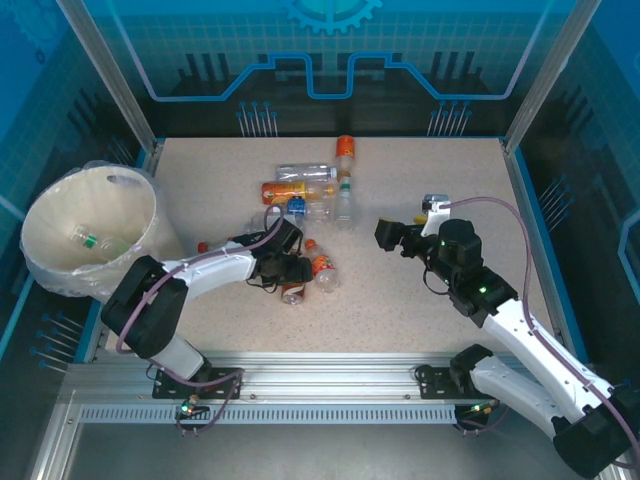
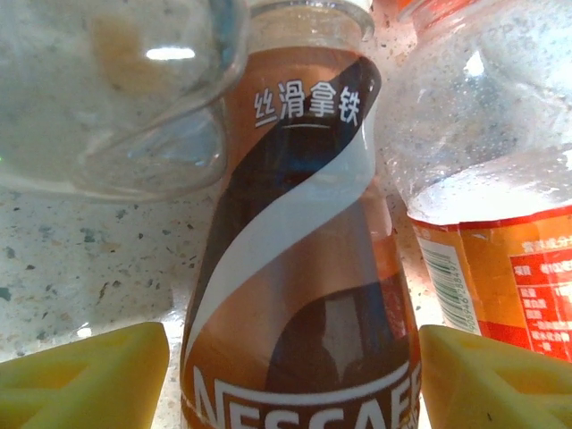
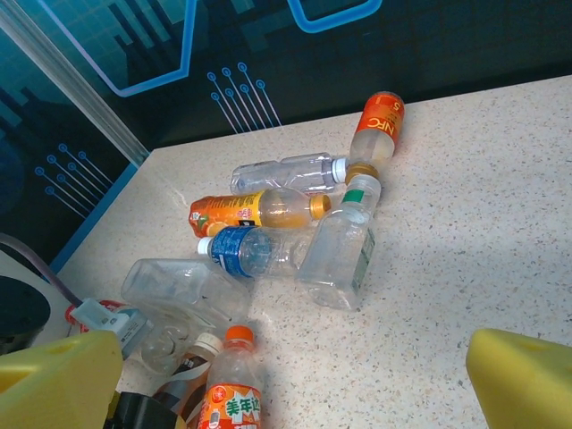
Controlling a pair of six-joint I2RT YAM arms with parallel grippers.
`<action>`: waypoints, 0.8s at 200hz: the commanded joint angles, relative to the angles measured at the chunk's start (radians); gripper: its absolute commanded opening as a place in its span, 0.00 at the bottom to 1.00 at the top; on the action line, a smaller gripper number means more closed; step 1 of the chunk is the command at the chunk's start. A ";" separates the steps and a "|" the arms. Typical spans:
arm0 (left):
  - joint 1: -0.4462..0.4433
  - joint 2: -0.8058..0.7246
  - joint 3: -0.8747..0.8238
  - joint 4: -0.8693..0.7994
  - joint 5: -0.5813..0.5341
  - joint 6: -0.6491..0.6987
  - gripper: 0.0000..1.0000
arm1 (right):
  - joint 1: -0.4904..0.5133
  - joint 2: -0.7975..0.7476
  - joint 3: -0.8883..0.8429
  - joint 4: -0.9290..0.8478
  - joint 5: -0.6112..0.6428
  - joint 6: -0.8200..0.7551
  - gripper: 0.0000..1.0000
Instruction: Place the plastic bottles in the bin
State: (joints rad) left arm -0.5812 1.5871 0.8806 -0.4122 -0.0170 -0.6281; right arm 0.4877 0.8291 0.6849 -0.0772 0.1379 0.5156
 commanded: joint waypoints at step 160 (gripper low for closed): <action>-0.052 -0.092 0.074 -0.089 -0.013 0.073 0.48 | 0.017 0.015 -0.016 0.119 -0.097 -0.123 1.00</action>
State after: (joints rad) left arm -0.6258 1.5906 0.9104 -0.4561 -0.0109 -0.5835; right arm 0.4911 0.8787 0.6853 -0.0208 0.0406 0.4515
